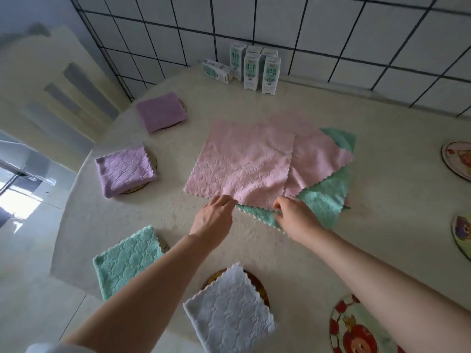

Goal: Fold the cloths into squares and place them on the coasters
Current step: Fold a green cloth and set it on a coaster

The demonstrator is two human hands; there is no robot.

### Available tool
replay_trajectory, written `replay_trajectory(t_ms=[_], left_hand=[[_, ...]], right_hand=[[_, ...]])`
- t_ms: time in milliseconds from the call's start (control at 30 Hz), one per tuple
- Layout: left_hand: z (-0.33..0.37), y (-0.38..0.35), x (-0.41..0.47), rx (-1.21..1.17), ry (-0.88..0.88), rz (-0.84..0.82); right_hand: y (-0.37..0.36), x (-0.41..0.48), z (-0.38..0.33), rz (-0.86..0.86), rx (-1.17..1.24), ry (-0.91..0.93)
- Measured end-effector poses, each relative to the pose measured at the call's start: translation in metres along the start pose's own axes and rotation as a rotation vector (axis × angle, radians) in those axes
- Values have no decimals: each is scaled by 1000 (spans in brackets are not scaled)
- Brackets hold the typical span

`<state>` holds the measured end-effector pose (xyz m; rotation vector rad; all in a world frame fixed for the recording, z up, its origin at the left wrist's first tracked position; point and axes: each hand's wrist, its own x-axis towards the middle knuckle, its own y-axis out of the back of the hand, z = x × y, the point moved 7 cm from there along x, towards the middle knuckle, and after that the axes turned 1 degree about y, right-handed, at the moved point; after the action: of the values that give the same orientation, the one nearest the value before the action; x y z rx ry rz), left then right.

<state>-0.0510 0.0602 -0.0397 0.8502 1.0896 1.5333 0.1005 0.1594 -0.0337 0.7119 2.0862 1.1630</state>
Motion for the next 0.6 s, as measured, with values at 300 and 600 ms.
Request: replay_trajectory(t_ms=[300,600], left_hand=[[7,-18,49,-3,-268,-13],[-3,-22,59,-45,-280,-19]], right_hand=[[-19,42,-8,-2,-348,171],[10,51,-6,172,-201,183]])
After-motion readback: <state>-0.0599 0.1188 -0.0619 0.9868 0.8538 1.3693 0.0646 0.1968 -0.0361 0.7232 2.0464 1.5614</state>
